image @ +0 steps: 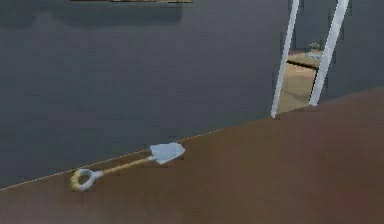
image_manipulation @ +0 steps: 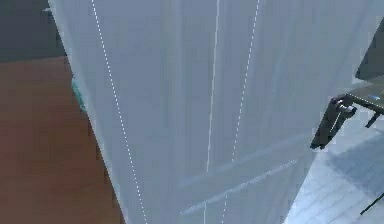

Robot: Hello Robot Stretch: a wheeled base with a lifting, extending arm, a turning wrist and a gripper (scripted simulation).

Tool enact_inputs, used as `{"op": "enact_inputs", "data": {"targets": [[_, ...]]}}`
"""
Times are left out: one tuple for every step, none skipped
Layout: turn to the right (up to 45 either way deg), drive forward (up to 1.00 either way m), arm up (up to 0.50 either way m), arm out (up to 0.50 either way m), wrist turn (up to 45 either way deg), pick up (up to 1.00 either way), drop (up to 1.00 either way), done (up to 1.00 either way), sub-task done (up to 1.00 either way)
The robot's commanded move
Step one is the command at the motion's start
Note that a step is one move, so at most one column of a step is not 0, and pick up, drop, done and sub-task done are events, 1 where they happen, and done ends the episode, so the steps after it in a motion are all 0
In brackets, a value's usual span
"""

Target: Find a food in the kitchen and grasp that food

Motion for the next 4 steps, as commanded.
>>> {"op": "enact_inputs", "data": {"targets": [[0.0,0.50,0.00,0.00,0.0,0.00,0.00,0.00,0.00],[42.0,0.00,0.00,0.00,0.0,0.00,0.00,0.00,0.00],[0.0,1.00,0.00,0.00,0.0,0.00,0.00,0.00,0.00],[0.0,1.00,0.00,0.00,0.0,0.00,0.00,0.00,0.00]]}}
